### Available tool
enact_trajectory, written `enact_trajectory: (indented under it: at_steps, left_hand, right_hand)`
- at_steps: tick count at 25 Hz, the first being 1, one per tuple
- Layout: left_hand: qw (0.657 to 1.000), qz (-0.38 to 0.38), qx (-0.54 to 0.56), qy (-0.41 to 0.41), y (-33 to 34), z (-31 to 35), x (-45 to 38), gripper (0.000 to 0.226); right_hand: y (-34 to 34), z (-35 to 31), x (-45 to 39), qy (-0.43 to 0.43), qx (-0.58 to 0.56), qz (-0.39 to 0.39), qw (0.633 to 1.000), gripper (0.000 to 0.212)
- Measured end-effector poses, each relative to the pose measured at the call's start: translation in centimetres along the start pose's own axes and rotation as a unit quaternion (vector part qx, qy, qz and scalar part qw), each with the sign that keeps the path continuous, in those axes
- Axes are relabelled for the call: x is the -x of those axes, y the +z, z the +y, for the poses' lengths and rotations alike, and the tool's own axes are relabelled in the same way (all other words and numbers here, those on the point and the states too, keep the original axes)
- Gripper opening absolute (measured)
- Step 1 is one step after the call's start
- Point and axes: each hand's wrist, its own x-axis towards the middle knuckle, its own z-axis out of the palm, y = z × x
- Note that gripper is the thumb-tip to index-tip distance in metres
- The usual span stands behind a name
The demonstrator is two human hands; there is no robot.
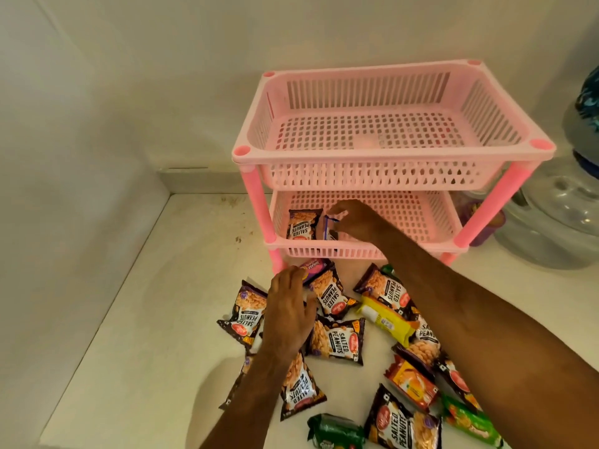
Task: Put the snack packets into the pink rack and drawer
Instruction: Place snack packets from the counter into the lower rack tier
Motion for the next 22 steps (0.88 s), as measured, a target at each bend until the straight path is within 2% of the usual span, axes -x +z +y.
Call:
enact_trajectory:
  at_steps: [3,6,11,16,18,22]
  left_hand:
    - [1.0,-0.015,-0.004,-0.008,0.6,0.6,1.6,0.052]
    - [0.996,-0.084,-0.004,-0.011,1.4,1.6,2.7,0.051]
    - [0.988,-0.156,-0.004,0.019,3.4,3.0,4.6,0.054]
    - [0.974,-0.217,-0.063,0.021,5.0,3.0,5.1,0.067]
    - [0.969,-0.228,-0.089,0.026,5.5,2.9,5.3,0.071]
    - [0.966,-0.229,-0.113,0.035,6.1,2.6,5.8,0.075]
  right_hand:
    - [0.0,1.1,4.5,-0.051,-0.058,0.096,0.992,0.02]
    - [1.1,3.0,9.8,-0.091,-0.064,0.149,0.983,0.017]
    - [3.9,8.6,16.5,-0.036,-0.038,0.118,0.992,0.015]
    - [5.8,12.6,19.1,0.055,0.15,0.03,0.987,0.037]
    - [6.3,13.1,19.5,0.059,0.191,0.02,0.98,0.043]
    - [7.0,13.5,19.8,0.049,0.205,0.019,0.977,0.047]
